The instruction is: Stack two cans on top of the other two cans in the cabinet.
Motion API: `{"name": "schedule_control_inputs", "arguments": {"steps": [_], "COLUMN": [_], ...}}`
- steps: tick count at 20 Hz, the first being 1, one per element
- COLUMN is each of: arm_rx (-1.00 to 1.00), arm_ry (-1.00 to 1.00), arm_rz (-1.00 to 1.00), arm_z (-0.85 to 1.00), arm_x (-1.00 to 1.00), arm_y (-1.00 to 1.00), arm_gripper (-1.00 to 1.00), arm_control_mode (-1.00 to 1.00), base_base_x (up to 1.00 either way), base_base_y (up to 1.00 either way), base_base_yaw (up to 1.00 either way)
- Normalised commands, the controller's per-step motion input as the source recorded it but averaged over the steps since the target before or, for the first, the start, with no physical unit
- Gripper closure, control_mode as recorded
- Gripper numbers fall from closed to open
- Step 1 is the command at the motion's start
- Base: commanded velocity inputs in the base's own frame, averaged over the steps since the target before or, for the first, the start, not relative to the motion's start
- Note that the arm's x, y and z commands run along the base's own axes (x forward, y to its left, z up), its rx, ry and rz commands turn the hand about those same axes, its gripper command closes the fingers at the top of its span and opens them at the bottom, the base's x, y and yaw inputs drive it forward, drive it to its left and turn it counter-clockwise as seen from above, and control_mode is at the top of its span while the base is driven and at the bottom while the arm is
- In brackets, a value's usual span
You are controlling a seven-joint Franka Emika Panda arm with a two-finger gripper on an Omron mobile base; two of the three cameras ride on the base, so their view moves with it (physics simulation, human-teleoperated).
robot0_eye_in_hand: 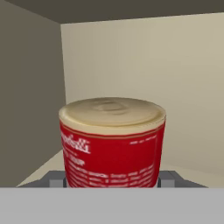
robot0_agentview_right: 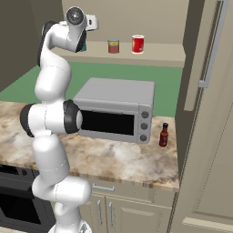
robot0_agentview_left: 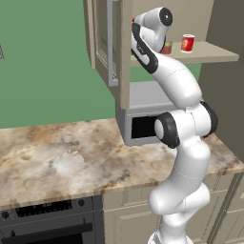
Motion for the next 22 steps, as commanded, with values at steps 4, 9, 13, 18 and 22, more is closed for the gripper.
{"name": "schedule_control_inputs", "arguments": {"steps": [4, 9, 13, 18, 22], "arm_rx": [0.0, 0.0, 0.0, 0.0, 0.0], "arm_ry": [0.0, 0.0, 0.0, 0.0, 0.05], "arm_rz": [0.0, 0.0, 0.0, 0.0, 0.0], "arm_z": [-0.05, 0.06, 0.05, -0.01, -0.12], "arm_x": [0.0, 0.0, -0.12, -0.13, -0.09], "arm_y": [-0.06, -0.07, -0.03, 0.0, 0.0], "arm_gripper": [1.0, 1.0, 1.0, 1.0, 1.0], "arm_control_mode": [-1.0, -1.0, -1.0, -1.0, -1.0], "base_base_x": [0.0, 0.0, 0.0, 0.0, 0.0], "base_base_y": [0.0, 0.0, 0.0, 0.0, 0.0], "base_base_yaw": [0.0, 0.0, 0.0, 0.0, 0.0]}}
